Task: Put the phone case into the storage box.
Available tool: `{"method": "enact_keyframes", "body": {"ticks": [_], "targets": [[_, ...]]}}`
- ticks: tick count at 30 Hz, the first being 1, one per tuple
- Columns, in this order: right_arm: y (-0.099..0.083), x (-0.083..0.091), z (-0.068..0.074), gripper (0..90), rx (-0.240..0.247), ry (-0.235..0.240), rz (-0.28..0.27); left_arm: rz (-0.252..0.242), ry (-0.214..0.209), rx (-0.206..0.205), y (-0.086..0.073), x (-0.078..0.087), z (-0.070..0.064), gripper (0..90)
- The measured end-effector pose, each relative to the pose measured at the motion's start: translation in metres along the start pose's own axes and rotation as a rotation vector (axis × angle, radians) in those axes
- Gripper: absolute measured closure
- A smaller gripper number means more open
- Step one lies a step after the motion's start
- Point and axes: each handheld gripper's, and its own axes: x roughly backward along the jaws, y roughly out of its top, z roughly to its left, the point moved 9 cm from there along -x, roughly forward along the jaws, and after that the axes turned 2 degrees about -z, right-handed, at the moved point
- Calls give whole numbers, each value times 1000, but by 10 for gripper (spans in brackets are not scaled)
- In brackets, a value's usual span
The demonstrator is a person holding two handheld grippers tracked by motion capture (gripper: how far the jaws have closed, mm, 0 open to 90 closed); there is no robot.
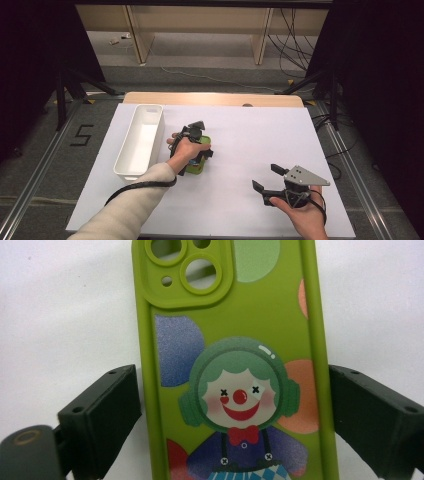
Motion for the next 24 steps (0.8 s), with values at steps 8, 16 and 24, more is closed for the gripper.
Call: {"method": "enact_keyframes", "body": {"ticks": [8,16,24], "targets": [[0,0,0,163,1,-1,2,-2,3,8,0,1,-1,126],[0,0,0,163,1,0,0,-6,2,10,0,1,-1,131],[0,0,0,163,2,0,-2,-17,6,13,0,2,0,156]]}}
